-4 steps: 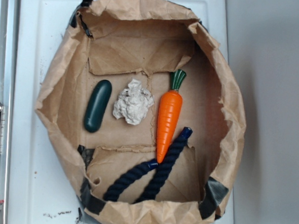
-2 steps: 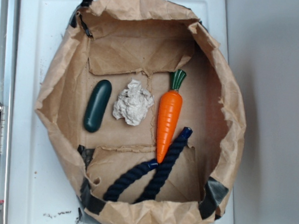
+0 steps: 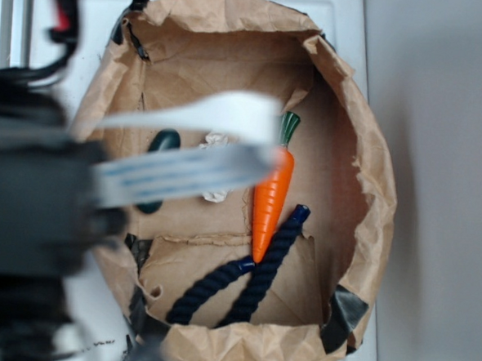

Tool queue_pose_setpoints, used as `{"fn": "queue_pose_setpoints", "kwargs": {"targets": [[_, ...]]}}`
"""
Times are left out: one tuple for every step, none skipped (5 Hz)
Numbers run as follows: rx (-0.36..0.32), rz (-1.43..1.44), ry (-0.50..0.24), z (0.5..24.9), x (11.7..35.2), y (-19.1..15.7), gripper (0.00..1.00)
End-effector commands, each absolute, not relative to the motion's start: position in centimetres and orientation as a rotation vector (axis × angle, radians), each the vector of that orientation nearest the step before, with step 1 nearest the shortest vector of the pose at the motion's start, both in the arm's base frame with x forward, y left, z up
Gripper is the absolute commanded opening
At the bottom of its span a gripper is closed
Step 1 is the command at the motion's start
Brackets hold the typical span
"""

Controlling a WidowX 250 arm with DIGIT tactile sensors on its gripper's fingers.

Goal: Grab the carrot.

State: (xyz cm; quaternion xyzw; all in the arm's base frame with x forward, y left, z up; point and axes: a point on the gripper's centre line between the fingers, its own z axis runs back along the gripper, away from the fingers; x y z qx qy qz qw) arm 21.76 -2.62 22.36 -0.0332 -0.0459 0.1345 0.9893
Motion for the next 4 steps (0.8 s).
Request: {"fn": "queue_pose_setpoints", "kwargs": {"targets": [[-0.212,0.754,-0.289,20.1,27.8,0.9,1.0],[-0.131,0.973,-0.333,17.3,28.6,1.7,1.0],[-0.046,1.07,-0.303,14.9,29.1,2.9,1.0],[0.027,1.093,-0.272,13.5,30.0,3.8,1.0]]}}
